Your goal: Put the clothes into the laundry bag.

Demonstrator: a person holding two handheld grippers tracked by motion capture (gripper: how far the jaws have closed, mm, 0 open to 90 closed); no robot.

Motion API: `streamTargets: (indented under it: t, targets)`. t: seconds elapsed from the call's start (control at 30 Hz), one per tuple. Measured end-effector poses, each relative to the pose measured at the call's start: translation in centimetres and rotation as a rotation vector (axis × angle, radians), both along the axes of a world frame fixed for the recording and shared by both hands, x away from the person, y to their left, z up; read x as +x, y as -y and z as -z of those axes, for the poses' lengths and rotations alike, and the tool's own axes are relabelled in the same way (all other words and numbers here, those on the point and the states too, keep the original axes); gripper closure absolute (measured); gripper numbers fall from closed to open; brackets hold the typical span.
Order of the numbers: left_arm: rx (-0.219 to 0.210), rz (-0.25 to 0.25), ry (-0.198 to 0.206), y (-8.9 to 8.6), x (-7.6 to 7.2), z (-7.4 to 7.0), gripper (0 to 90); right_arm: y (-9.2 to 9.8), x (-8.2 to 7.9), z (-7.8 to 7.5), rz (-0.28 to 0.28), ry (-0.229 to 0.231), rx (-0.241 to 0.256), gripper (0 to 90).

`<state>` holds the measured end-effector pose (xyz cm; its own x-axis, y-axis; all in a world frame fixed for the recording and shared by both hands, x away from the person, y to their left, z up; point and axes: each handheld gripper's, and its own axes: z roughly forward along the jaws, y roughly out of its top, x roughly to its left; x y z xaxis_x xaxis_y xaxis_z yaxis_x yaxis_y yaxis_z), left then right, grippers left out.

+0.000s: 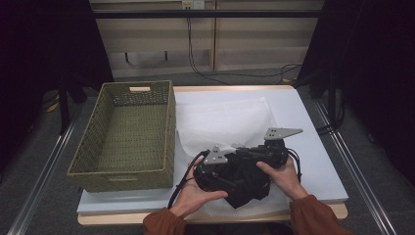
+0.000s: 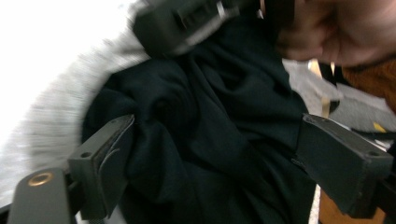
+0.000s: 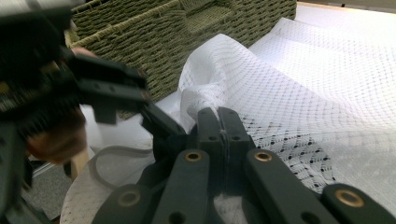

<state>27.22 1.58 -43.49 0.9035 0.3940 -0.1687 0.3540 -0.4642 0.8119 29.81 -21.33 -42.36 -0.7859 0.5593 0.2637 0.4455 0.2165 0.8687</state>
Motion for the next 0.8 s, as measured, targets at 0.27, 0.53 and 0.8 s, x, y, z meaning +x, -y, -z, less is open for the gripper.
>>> streamTargets:
  t: [0.27, 0.53, 0.8]
  targets:
    - [0.062, 0.067, -0.012, 1.7, 0.0, 2.2, 4.1, 0.0, 0.1, 0.0, 0.0, 0.0, -0.001, 89.2]
    - [0.218, 0.032, 0.041, 2.0, 0.5, 2.5, 30.6, -0.2, 0.0, 0.1, 0.001, 0.001, -0.006, 89.2]
    - [0.184, -0.014, -0.011, 1.0, 2.1, 2.0, 72.0, -0.2, 0.0, -0.1, 0.0, 0.005, -0.002, 89.2]
